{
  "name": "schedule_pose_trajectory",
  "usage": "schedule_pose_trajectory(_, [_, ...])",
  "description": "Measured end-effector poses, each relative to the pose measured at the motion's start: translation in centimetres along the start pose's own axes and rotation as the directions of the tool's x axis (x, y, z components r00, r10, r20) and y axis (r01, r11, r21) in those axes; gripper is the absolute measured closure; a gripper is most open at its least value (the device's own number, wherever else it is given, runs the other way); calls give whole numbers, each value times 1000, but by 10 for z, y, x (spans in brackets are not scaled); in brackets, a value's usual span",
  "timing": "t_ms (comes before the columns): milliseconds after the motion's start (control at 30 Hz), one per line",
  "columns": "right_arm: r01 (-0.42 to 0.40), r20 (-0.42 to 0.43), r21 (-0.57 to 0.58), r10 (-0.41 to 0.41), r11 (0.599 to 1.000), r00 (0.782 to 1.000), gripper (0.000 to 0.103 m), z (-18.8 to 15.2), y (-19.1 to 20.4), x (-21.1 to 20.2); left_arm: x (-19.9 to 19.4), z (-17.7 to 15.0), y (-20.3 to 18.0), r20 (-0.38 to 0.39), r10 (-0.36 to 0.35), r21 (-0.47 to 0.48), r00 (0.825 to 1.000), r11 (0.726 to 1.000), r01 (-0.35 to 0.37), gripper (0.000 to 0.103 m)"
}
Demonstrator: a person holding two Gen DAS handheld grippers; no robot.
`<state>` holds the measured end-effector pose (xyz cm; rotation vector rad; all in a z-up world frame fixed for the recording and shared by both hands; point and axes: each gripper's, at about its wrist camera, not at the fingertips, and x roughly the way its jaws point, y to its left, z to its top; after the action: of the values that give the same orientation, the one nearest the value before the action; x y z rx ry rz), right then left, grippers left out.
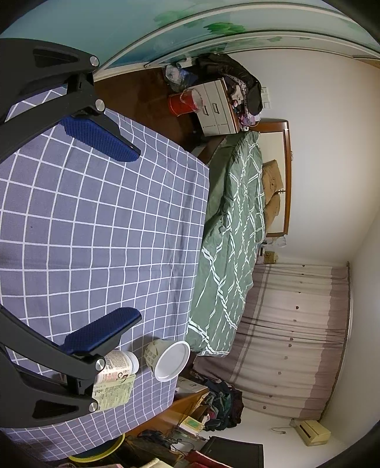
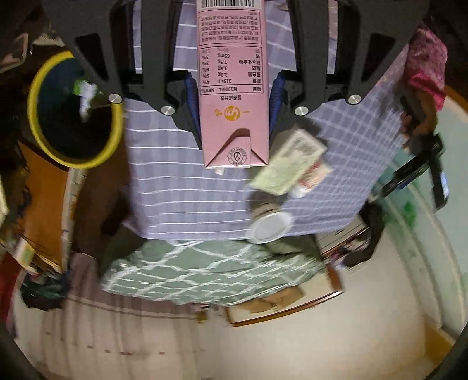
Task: Collect trash
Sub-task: 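Carry the pink carton over the yellow bin and open the right tool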
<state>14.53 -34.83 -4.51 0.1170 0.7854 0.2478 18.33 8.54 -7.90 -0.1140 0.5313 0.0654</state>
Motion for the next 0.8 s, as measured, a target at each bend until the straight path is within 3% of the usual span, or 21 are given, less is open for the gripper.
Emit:
schedule_pose_trajectory(167, [127,29,118,-131,985,991,66,0,-59,-10,2,-2,-1,-8,3,7,1000,1000,-3,5])
schedule_pose_trajectory(400, [285,26,270,-303,919,953,66,-3,-143,-13,8,-4,-5,-23,7,24,1000,1000,-6,5])
schedule_pose_trajectory(700, [403,-47,361,-415,841,909,65,-16,-214,11,13,-6,-10,-41,11,45,999,999,-10,5])
schedule_pose_trajectory(800, [450,-70,374,-459,811,886,53,-20,-229,19,15,-6,-11,-44,11,49,999,999,-9,5])
